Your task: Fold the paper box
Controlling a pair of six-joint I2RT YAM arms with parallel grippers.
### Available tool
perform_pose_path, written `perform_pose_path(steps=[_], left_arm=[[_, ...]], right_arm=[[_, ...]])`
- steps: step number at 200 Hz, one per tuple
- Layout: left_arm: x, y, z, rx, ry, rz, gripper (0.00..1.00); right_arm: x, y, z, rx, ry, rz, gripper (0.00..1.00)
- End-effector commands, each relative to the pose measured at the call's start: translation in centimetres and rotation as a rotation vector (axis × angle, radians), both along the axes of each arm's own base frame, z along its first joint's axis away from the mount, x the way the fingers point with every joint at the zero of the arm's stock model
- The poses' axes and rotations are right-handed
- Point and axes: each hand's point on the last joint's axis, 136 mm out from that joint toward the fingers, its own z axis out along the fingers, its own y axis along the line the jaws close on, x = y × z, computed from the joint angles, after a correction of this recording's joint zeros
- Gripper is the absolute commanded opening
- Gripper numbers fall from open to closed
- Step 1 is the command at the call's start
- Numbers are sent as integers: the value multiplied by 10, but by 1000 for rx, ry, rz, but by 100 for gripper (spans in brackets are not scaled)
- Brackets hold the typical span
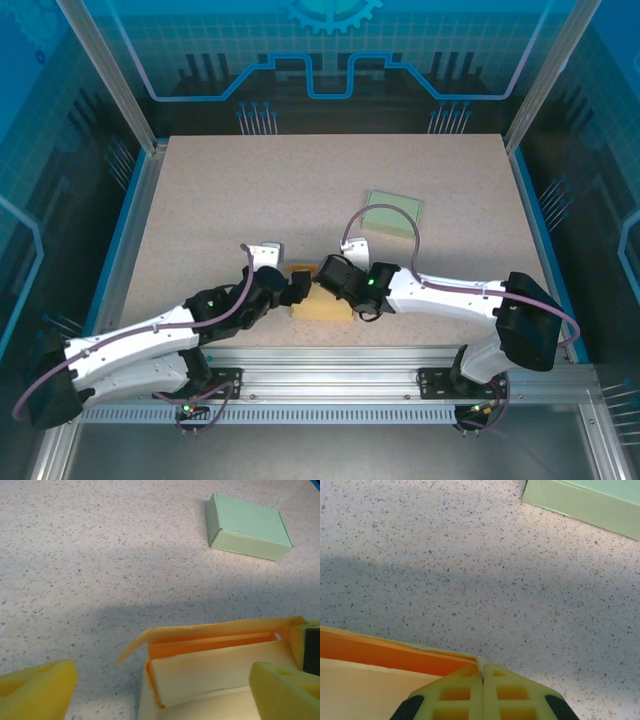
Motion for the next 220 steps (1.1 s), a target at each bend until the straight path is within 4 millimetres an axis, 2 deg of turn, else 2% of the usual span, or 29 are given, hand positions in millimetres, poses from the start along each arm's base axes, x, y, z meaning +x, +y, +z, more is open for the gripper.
perform_pose_path(steps=[1, 27, 45, 73, 87, 110, 131, 167, 177, 186, 206, 220], left_arm=[[-5, 16, 10, 128, 9, -67, 82], [-14, 23, 0, 189, 130, -183, 82], [-18, 17, -2, 200, 150, -283, 83], [-5, 19, -6, 242, 127, -316, 85], [-1, 14, -12, 246, 136, -354, 84], [3, 0, -19, 249, 136, -421, 77], [11, -3, -25, 277, 134, -427, 73], [18, -11, -32, 279, 143, -433, 60], [20, -12, -33, 276, 143, -431, 51], [22, -13, -32, 270, 138, -426, 49], [27, -15, -29, 254, 120, -408, 30], [30, -18, -26, 237, 106, -398, 28]], right_arm=[[-6, -5, -1, -43, -3, -3, 0], [-6, -4, 3, -45, -16, 2, 0], [-6, -2, 4, -44, -22, 5, 0], [-7, 1, 7, -45, -34, 14, 0], [-8, 2, 8, -46, -38, 15, 0], [-8, 3, 11, -49, -47, 14, 0], [-8, 4, 13, -52, -53, 17, 0], [-7, 4, 13, -52, -58, 14, 0], [-7, 4, 13, -56, -61, 13, 0], [-7, 3, 13, -56, -65, 9, 0], [-5, 1, 14, -61, -78, -1, 0], [-4, 1, 15, -67, -88, -5, 0]])
